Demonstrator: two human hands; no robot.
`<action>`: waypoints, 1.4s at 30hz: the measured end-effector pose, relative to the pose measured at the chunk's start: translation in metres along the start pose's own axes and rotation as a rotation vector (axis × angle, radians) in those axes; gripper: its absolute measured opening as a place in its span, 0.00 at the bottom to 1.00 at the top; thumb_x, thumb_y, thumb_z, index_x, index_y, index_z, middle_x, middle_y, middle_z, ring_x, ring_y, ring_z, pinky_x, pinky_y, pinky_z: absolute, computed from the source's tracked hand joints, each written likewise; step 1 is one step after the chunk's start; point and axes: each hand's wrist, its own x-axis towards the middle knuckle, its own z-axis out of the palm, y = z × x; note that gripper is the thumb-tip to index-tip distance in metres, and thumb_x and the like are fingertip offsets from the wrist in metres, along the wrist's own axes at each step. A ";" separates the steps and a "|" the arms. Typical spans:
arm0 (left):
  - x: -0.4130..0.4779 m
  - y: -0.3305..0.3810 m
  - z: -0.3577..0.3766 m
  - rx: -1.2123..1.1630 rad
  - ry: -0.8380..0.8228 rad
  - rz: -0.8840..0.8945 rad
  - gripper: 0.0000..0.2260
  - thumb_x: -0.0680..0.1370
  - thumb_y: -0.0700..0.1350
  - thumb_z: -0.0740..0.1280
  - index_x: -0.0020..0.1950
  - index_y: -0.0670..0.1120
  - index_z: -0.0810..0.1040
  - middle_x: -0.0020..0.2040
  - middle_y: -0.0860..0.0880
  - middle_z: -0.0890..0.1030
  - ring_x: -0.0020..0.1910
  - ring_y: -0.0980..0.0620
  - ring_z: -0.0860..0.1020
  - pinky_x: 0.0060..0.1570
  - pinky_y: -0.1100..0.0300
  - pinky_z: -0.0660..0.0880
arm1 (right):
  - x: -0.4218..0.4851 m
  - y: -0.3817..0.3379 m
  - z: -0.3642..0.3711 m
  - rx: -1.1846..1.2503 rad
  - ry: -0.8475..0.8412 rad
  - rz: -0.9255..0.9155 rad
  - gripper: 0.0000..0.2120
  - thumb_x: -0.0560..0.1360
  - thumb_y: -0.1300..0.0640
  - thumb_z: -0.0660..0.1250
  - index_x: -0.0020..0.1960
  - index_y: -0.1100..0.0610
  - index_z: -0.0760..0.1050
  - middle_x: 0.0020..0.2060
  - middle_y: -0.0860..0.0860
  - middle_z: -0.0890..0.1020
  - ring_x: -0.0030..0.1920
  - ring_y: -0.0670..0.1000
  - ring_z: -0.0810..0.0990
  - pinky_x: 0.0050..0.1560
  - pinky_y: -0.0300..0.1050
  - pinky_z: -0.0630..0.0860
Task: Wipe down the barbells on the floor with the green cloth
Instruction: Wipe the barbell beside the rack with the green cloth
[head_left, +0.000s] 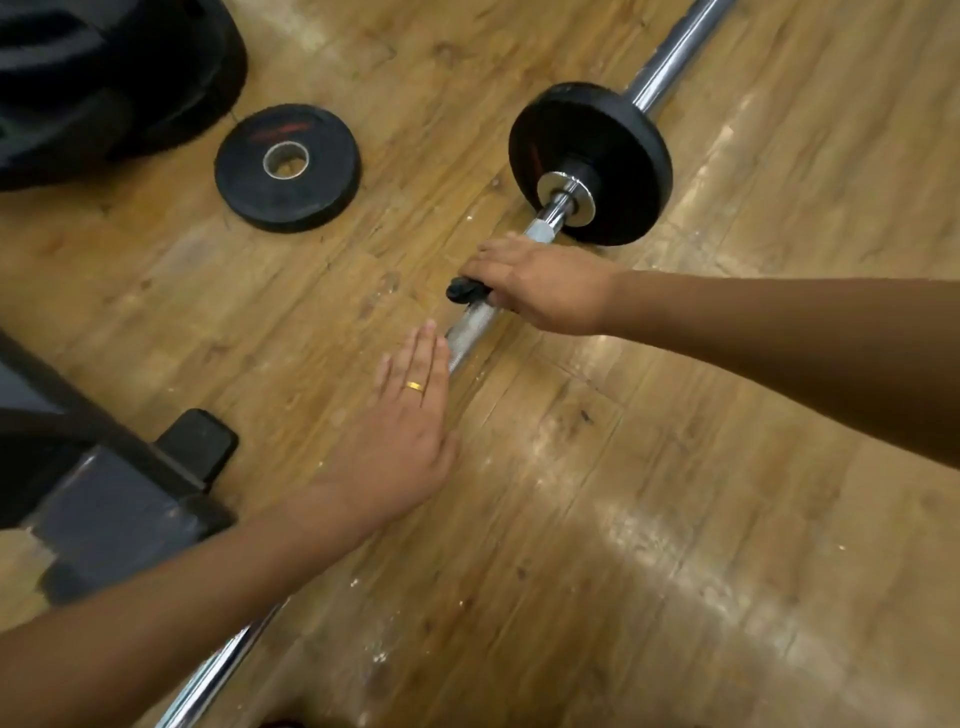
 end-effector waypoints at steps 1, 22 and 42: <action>0.001 0.005 0.007 0.039 0.045 -0.016 0.37 0.83 0.54 0.55 0.81 0.38 0.36 0.80 0.39 0.32 0.80 0.43 0.34 0.77 0.49 0.34 | 0.000 -0.003 0.002 0.008 0.015 0.023 0.19 0.83 0.58 0.59 0.73 0.59 0.67 0.66 0.56 0.75 0.69 0.58 0.69 0.71 0.52 0.62; 0.021 0.007 0.019 -0.119 0.225 -0.063 0.34 0.82 0.58 0.49 0.69 0.28 0.71 0.71 0.31 0.72 0.67 0.31 0.73 0.63 0.31 0.68 | 0.007 0.017 -0.014 -0.232 -0.050 -0.158 0.21 0.83 0.62 0.53 0.75 0.57 0.66 0.68 0.54 0.74 0.71 0.55 0.69 0.75 0.49 0.56; 0.090 -0.034 -0.069 -0.053 -0.431 -0.001 0.39 0.78 0.67 0.42 0.76 0.50 0.23 0.78 0.50 0.26 0.81 0.54 0.37 0.79 0.61 0.43 | 0.002 0.188 -0.092 0.011 0.554 -0.016 0.32 0.71 0.80 0.58 0.73 0.64 0.66 0.70 0.62 0.72 0.76 0.62 0.63 0.73 0.58 0.65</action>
